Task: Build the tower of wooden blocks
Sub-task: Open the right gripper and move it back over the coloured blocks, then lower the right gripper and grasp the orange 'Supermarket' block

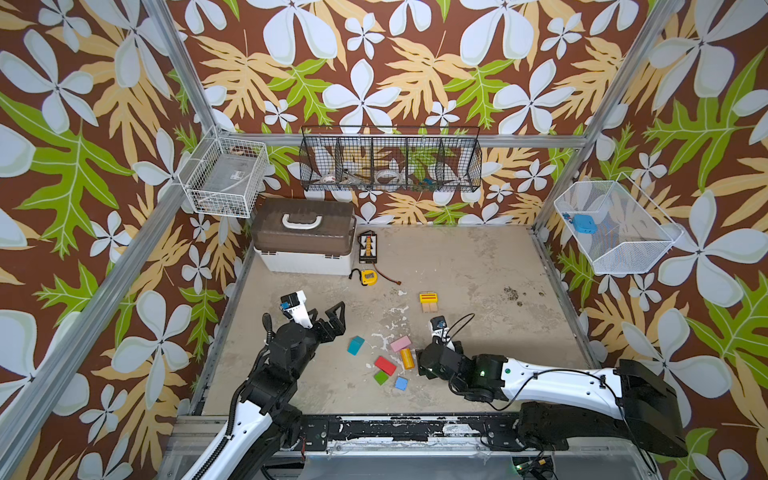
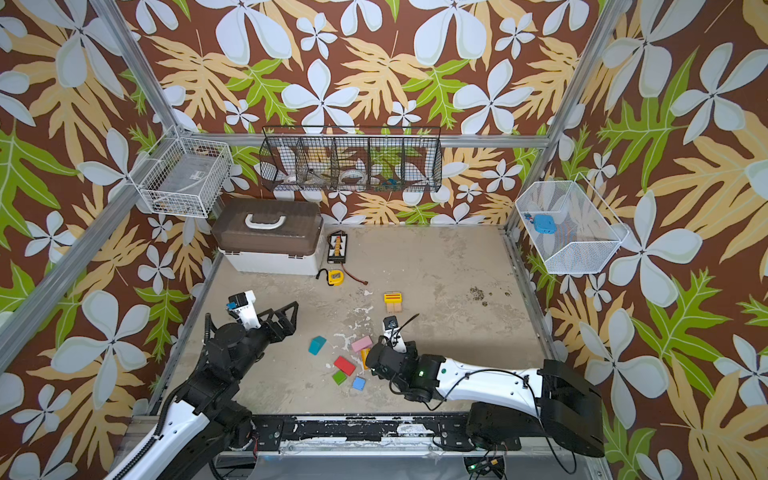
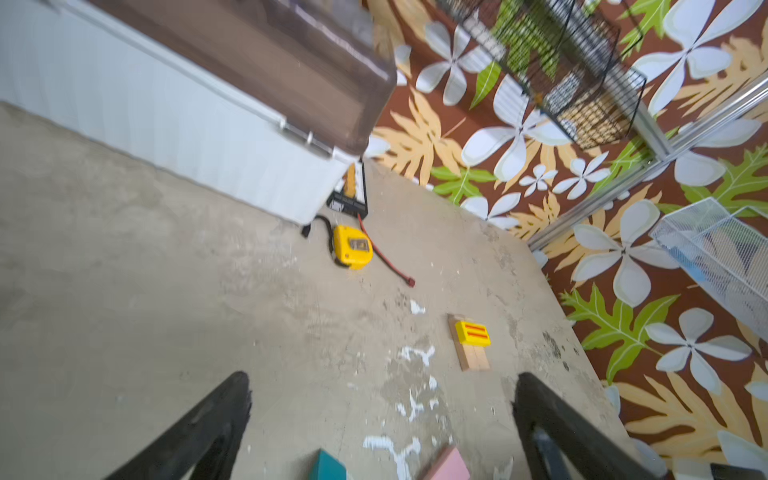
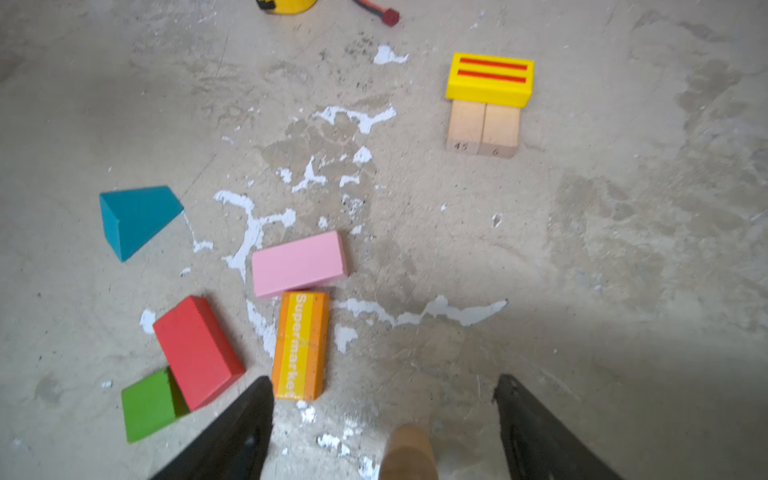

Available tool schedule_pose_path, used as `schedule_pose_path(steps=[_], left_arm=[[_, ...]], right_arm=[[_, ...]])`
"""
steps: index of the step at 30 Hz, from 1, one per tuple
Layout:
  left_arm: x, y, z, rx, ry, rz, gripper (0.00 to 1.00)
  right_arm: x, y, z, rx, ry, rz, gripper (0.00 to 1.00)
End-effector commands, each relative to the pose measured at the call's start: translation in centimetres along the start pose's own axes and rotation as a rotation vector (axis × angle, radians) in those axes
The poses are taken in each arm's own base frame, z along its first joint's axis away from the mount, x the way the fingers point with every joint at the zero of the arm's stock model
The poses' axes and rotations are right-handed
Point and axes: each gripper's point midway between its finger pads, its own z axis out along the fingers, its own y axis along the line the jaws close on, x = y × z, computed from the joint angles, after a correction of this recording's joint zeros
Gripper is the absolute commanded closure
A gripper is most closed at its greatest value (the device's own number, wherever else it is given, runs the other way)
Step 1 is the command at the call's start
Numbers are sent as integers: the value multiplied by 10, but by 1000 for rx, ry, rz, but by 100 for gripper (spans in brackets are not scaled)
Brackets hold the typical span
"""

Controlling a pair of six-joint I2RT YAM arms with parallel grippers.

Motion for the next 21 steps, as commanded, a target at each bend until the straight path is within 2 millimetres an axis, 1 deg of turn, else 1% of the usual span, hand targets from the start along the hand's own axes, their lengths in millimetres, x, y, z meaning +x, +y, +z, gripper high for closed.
schedule_pose_path(steps=[1, 3, 4, 6, 9, 13, 21], left_arm=[[27, 16, 5, -15, 50, 0, 0], [35, -12, 3, 149, 94, 43, 0], [35, -15, 2, 168, 95, 44, 0], [35, -7, 3, 138, 78, 20, 0], [35, -9, 2, 147, 79, 25, 0], [43, -6, 4, 138, 112, 20, 0], [46, -4, 7, 126, 128, 13, 0]], right_arm=[[-1, 8, 0, -41, -16, 13, 15], [3, 12, 1, -45, -2, -7, 15], [5, 13, 1, -43, 3, -16, 15], [8, 18, 2, -41, 14, -31, 15], [15, 21, 8, -30, 30, -50, 15], [22, 25, 17, -17, 53, -79, 17], [34, 43, 17, -47, 58, -109, 17]])
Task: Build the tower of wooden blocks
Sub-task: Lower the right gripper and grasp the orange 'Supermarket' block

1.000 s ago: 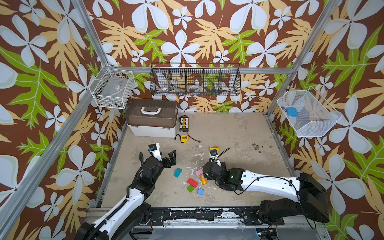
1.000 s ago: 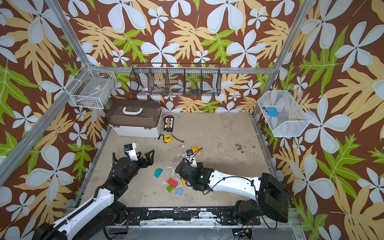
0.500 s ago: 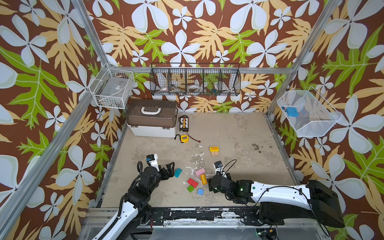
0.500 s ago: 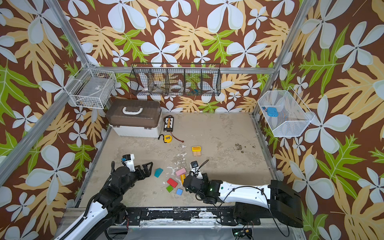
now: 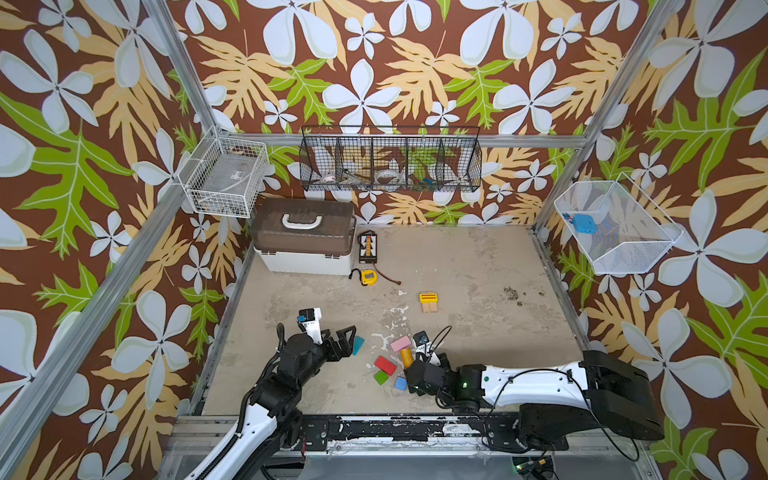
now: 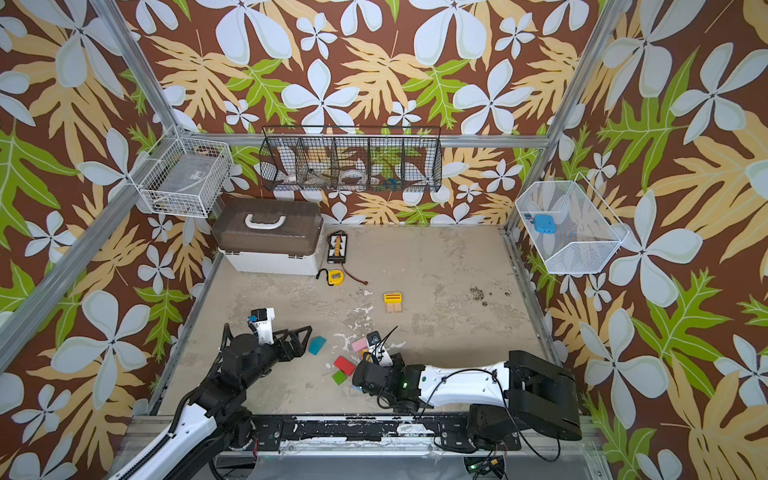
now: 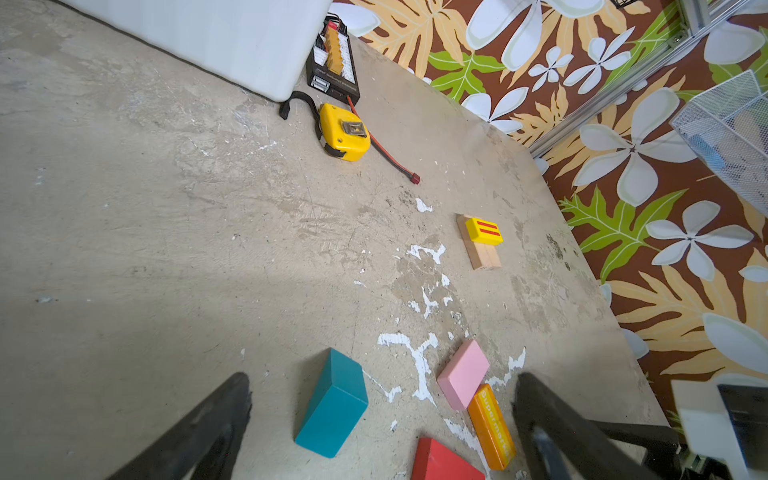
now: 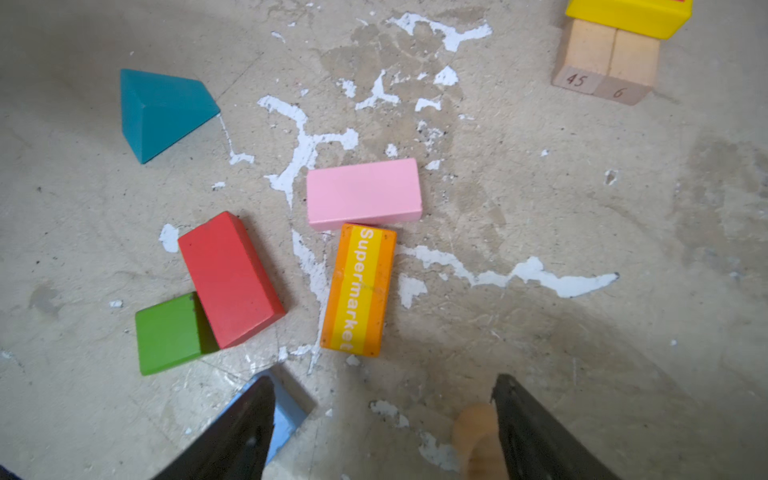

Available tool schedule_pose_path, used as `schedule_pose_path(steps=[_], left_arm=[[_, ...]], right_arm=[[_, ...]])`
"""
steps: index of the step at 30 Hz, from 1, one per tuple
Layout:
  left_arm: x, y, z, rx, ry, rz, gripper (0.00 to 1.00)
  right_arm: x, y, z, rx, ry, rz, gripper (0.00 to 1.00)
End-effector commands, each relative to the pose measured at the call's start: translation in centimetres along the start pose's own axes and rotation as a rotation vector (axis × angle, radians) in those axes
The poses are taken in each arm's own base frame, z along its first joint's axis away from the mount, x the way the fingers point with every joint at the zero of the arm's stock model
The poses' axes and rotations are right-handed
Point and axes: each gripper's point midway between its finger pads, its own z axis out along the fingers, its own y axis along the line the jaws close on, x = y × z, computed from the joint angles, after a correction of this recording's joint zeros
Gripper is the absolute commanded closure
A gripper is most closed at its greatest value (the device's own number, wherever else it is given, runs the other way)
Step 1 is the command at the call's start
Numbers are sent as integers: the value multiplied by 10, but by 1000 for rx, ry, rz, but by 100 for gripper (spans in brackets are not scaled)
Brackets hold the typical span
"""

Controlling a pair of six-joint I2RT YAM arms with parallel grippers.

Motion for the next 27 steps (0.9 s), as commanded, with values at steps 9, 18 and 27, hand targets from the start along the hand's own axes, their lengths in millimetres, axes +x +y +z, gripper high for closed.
schedule_pose_path(steps=[9, 18, 27], left_arm=[[-1, 1, 3, -6, -5, -20, 0], [3, 4, 7, -21, 21, -28, 0], [5, 4, 8, -20, 28, -27, 0]], right_arm=[[10, 10, 15, 50, 25, -21, 17], [23, 0, 25, 105, 46, -22, 16], [16, -8, 29, 182, 40, -26, 26]])
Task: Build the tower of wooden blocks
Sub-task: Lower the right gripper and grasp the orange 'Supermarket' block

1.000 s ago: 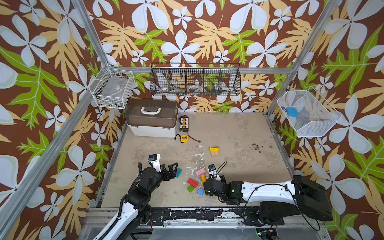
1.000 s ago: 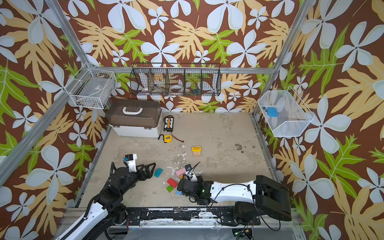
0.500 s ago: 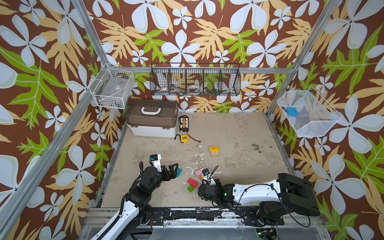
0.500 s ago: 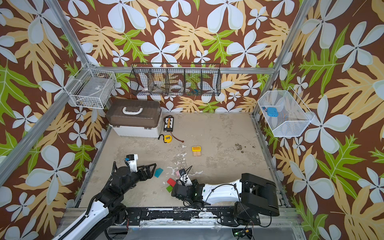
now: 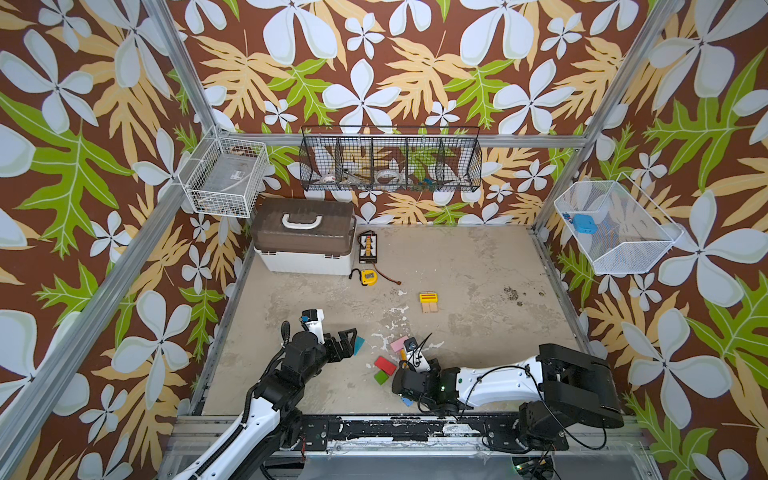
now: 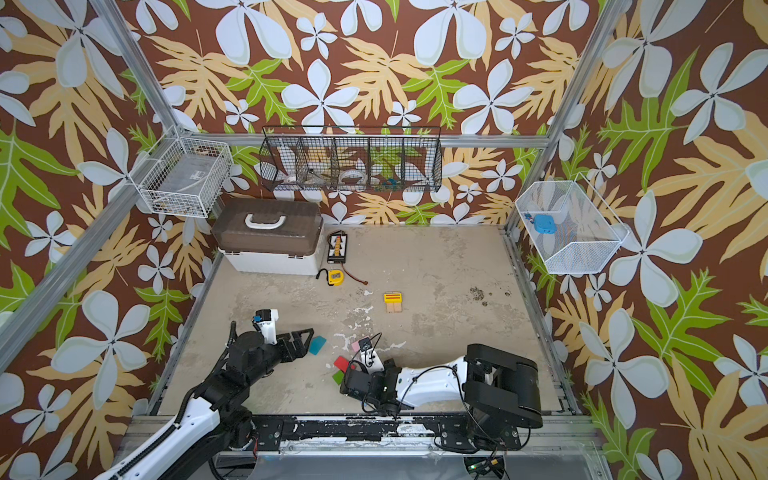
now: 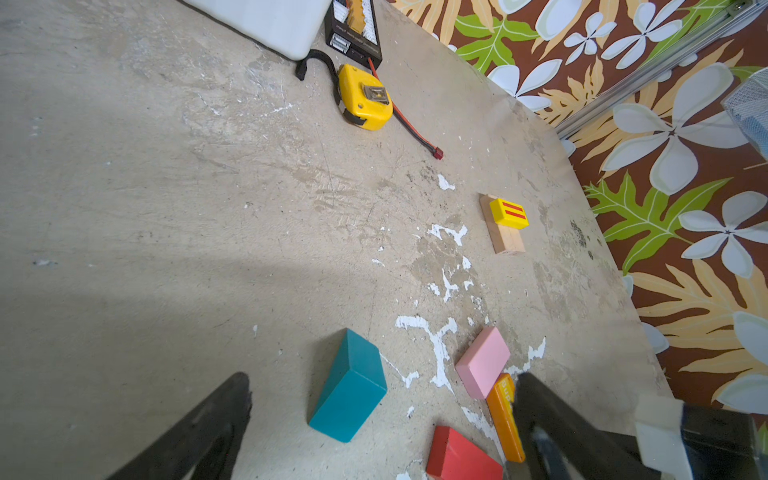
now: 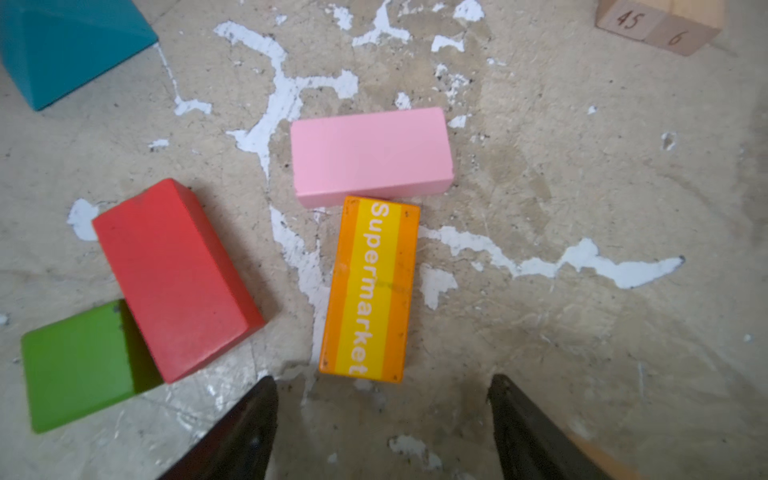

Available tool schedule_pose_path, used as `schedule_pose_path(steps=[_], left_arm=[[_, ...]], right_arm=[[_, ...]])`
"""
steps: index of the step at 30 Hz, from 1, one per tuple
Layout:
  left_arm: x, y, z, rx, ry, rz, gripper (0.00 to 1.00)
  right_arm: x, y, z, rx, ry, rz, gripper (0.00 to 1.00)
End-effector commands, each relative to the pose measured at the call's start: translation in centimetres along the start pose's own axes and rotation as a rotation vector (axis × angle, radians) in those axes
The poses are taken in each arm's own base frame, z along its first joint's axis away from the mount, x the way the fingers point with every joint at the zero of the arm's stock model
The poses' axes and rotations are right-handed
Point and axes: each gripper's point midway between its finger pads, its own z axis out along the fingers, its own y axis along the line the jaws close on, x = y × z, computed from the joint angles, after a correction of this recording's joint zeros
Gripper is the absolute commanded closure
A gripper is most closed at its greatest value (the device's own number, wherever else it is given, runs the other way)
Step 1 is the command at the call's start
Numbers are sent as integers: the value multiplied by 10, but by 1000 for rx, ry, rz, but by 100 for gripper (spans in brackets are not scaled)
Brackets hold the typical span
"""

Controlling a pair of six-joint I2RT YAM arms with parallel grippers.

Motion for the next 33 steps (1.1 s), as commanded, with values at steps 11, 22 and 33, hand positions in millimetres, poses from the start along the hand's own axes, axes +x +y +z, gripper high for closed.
schedule_pose_path(steps=[11, 22, 33], left_arm=[[-7, -6, -1, 22, -25, -4, 0], [-8, -7, -1, 26, -29, -6, 0], [-7, -7, -2, 28, -28, -6, 0]], right_arm=[[1, -49, 10, 118, 16, 43, 37], [-9, -71, 17, 118, 9, 98, 37], [-15, -76, 24, 91, 27, 127, 37]])
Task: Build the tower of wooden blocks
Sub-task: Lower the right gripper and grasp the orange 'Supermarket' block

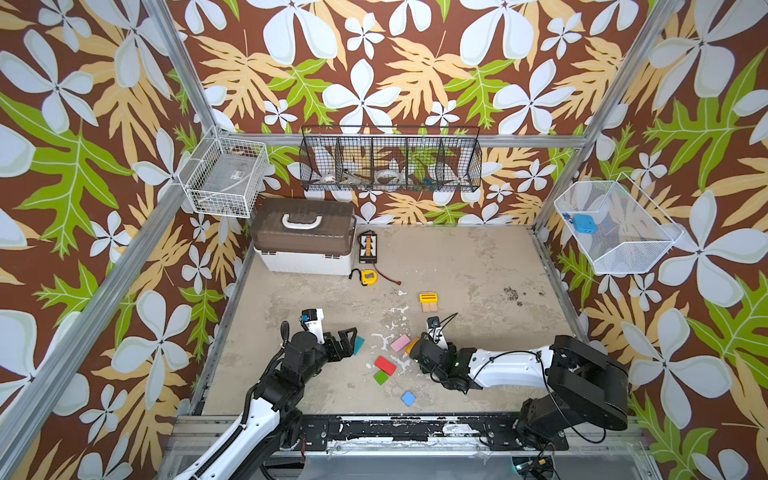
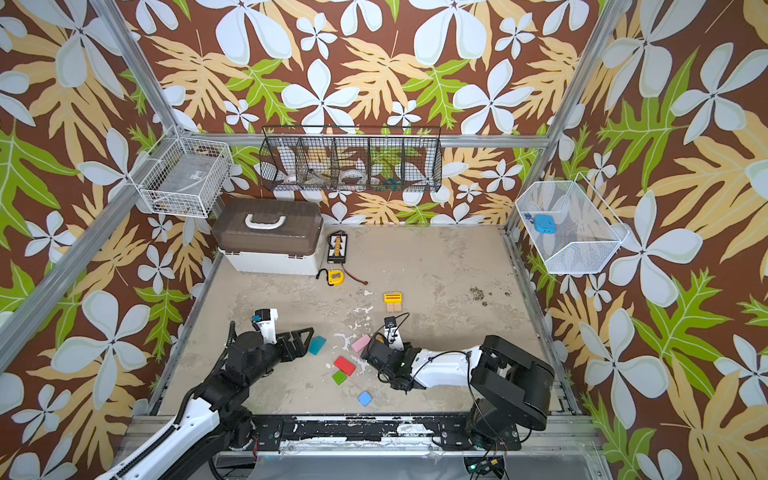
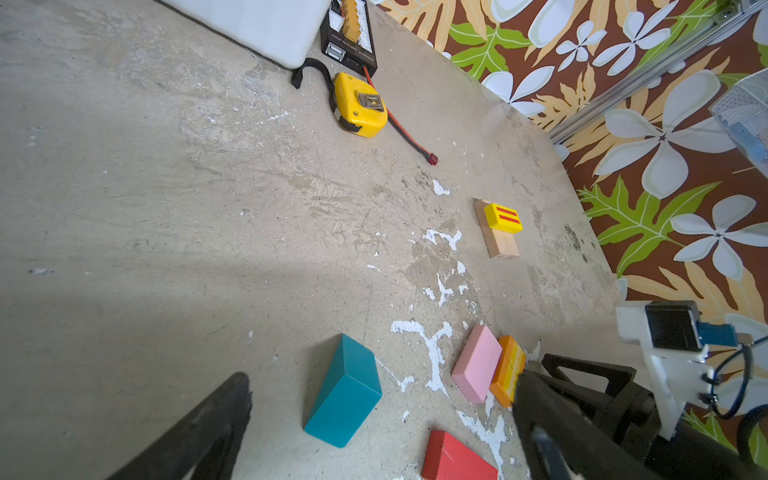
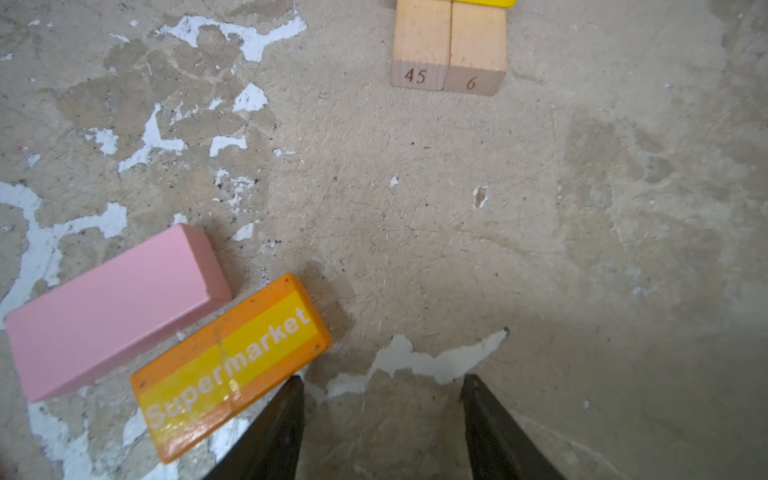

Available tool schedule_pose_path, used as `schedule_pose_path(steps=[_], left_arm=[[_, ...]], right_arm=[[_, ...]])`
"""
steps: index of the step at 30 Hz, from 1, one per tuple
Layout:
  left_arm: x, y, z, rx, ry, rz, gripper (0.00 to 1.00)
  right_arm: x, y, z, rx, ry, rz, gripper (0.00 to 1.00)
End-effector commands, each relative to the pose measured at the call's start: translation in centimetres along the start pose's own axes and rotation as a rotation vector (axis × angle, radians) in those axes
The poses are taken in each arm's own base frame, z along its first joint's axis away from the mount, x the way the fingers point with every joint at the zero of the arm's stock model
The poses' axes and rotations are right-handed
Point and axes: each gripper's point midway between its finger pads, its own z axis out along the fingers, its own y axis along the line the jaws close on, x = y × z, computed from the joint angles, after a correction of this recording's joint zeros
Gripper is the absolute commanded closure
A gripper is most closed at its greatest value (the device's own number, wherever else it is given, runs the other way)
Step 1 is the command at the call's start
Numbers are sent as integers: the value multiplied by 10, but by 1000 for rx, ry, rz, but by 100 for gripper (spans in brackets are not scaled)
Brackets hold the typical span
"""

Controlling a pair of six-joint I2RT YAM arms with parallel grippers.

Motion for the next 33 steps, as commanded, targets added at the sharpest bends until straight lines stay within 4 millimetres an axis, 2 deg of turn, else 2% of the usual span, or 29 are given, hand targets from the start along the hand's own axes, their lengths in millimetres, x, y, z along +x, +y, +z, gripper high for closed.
schedule_pose_path(steps=[1, 5, 10, 17, 26, 33], left_arm=[[-4, -5, 0, 19, -16, -6, 0], [-5, -5, -1, 23, -16, -6, 0], [-4, -5, -1, 23, -16, -7, 0], [-5, -5, -1, 24, -18, -6, 0], [-5, -6, -2, 30, -19, -6, 0], [-4, -7, -1, 32, -18, -6, 0]], right_arm=[[8, 1, -5, -28, 28, -43, 36], [4, 12, -22, -100, -24, -59, 18], [0, 25, -32, -206, -46, -62, 6], [-6, 40, -23, -209, -27, -127, 7], [-5, 28, -5, -114, -13, -149, 2], [-3, 25, 10, -68, 12, -159, 6]])
